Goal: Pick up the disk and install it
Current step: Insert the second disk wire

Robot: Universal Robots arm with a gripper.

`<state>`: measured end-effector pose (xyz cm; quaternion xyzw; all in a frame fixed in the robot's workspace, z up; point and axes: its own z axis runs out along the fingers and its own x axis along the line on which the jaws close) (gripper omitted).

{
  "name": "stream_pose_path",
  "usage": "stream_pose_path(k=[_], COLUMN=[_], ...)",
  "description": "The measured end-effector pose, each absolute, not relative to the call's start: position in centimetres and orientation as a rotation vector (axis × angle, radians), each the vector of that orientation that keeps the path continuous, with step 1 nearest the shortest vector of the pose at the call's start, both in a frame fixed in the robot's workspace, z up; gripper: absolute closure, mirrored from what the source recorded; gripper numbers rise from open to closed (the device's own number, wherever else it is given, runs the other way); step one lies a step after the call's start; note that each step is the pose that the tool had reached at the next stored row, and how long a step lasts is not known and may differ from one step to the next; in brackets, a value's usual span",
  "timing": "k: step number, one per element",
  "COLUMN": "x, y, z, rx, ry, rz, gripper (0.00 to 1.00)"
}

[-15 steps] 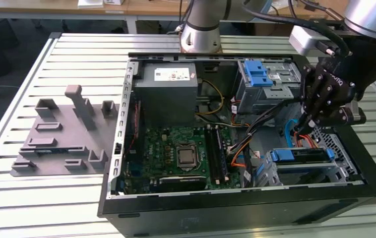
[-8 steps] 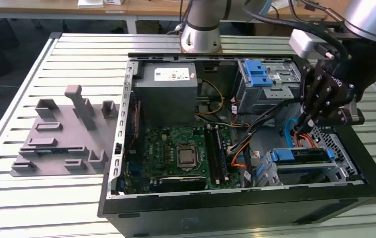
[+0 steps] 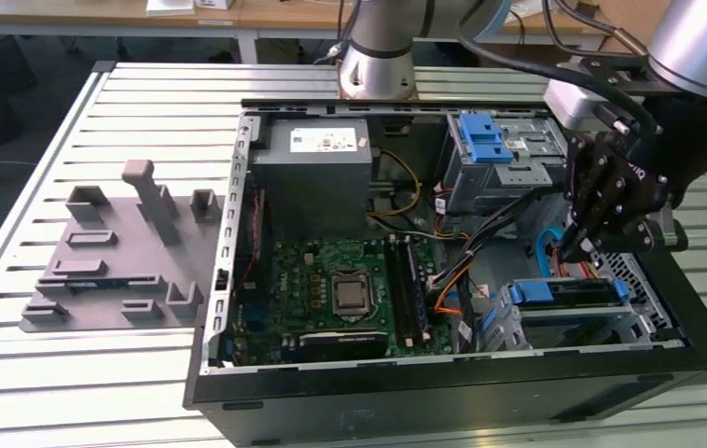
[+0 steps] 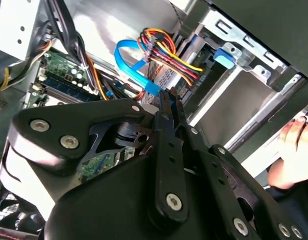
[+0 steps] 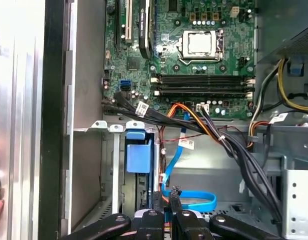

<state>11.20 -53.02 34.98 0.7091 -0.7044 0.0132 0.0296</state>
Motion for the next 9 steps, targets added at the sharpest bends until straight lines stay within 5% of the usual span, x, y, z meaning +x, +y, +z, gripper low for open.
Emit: stream_pose_path(k=[9], x=[11.17], y=[-54.12], z=[34.39], rx=[2.187], ry=[-2.174], rz=[0.041], gripper=[0.84])
